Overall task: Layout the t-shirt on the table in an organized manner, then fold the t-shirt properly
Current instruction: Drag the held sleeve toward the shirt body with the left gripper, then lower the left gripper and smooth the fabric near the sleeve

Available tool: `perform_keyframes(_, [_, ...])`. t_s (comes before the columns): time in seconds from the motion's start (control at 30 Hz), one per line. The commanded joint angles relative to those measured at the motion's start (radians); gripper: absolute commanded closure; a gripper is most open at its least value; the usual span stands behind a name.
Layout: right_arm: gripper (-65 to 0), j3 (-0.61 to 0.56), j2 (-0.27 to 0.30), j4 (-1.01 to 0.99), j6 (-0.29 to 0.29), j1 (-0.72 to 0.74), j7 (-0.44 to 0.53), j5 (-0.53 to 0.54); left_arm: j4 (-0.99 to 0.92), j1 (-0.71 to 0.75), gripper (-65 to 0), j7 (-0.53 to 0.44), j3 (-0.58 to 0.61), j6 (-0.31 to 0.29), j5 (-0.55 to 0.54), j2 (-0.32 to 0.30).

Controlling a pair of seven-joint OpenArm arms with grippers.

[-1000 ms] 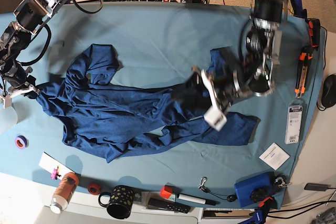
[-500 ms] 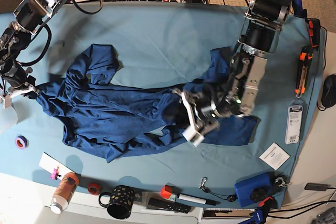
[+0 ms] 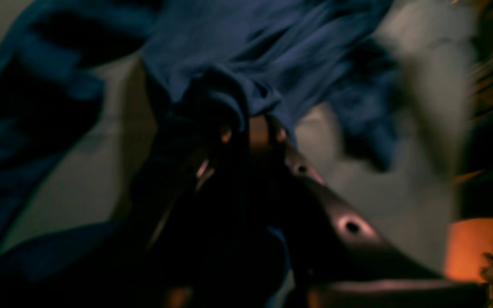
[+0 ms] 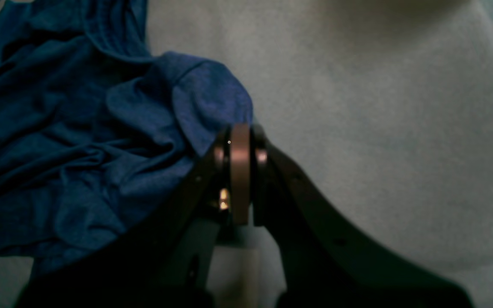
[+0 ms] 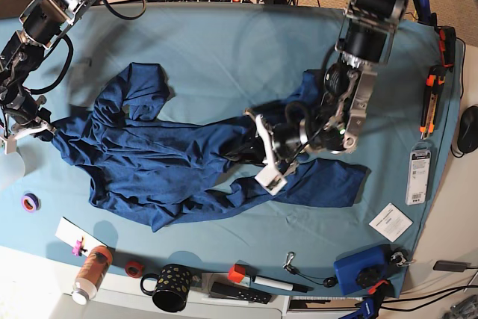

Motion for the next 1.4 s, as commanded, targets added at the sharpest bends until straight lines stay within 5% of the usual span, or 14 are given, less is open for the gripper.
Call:
perform_keyframes(0.0, [0.0, 0.003, 0.027, 0.018, 0.005, 0.02, 0.021, 0.016, 0.046, 0.004, 0.0, -0.014, -0.028, -0.006, -0.058, 0.0])
perform_keyframes(0.23, [0.0, 0.003, 0.027, 0.018, 0.005, 0.02, 0.022, 0.017, 0.201, 0.177, 0.0, 0.087, -0.138, -0.006, -0.186, -0.017])
perform_keyframes(0.43, [0.0, 0.003, 0.027, 0.018, 0.005, 0.02, 0.022, 0.017, 0.208, 0.279, 0.0, 0.158, -0.137, -0.006, -0.256, -0.085])
perform_keyframes(0.7, [0.0, 0.003, 0.027, 0.018, 0.005, 0.02, 0.022, 0.016, 0.208, 0.36, -1.0, 0.283, -0.135, -0.006, -0.33, -0.1])
perform_keyframes(0.8, [0.0, 0.003, 0.028, 0.018, 0.005, 0.02, 0.022, 0.015, 0.208, 0.366, -32.3, 0.377, -0.135, -0.006, -0.334, -0.1])
perform_keyframes(0.87, [0.0, 0.003, 0.028, 0.018, 0.005, 0.02, 0.022, 0.012, 0.208, 0.37, -38.7, 0.433, -0.135, -0.006, -0.371, -0.101])
perform_keyframes(1.1, [0.0, 0.003, 0.027, 0.018, 0.005, 0.02, 0.017, 0.012, 0.224, 0.394, -29.8, 0.336, -0.232, -0.006, -0.508, -0.071])
perform_keyframes(1.37, [0.0, 0.003, 0.027, 0.018, 0.005, 0.02, 0.018, 0.013, 0.226, 0.285, -29.1, 0.246, -0.279, -0.006, -0.302, -0.056])
